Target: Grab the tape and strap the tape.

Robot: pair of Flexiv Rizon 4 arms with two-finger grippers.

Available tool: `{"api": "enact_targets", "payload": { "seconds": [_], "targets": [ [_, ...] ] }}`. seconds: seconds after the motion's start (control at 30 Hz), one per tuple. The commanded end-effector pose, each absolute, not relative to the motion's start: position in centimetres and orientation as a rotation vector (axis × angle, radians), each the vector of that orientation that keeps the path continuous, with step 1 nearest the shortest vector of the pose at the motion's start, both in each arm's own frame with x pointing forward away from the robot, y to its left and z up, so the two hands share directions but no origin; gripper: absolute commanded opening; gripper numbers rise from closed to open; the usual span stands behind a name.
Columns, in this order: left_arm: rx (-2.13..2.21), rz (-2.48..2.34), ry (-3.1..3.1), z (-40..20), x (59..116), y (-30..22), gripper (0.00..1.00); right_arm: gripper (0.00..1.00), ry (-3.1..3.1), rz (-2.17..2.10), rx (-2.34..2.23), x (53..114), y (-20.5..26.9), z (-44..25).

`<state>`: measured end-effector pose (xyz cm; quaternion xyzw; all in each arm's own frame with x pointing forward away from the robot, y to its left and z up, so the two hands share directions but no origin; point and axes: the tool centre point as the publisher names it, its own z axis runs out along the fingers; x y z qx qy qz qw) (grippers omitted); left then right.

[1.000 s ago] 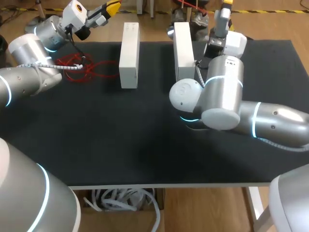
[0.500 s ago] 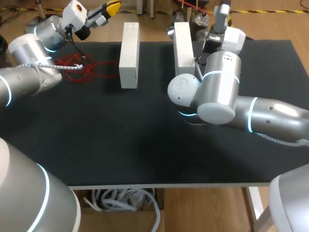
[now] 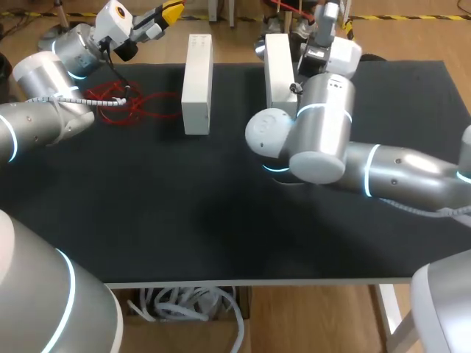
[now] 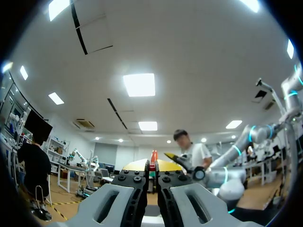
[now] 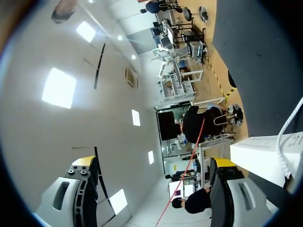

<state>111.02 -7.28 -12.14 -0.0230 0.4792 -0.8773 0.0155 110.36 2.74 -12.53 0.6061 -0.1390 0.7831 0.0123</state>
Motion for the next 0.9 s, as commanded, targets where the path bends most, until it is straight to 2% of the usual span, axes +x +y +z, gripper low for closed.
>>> {"api": "enact_targets", "payload": {
  "seconds": [0.03,0.9],
  "targets": [
    [-0.073,-2.727,1.491,-12.1,111.0,-7.3,0.00,1.00,-0.436,2.437,1.895,110.0,2.8,-12.5],
    [-0.073,-2.727,1.491,-12.1,111.0,-7.3,0.00,1.00,-0.415,2.420,1.859,111.4,2.6,-12.7]
  ]
}}
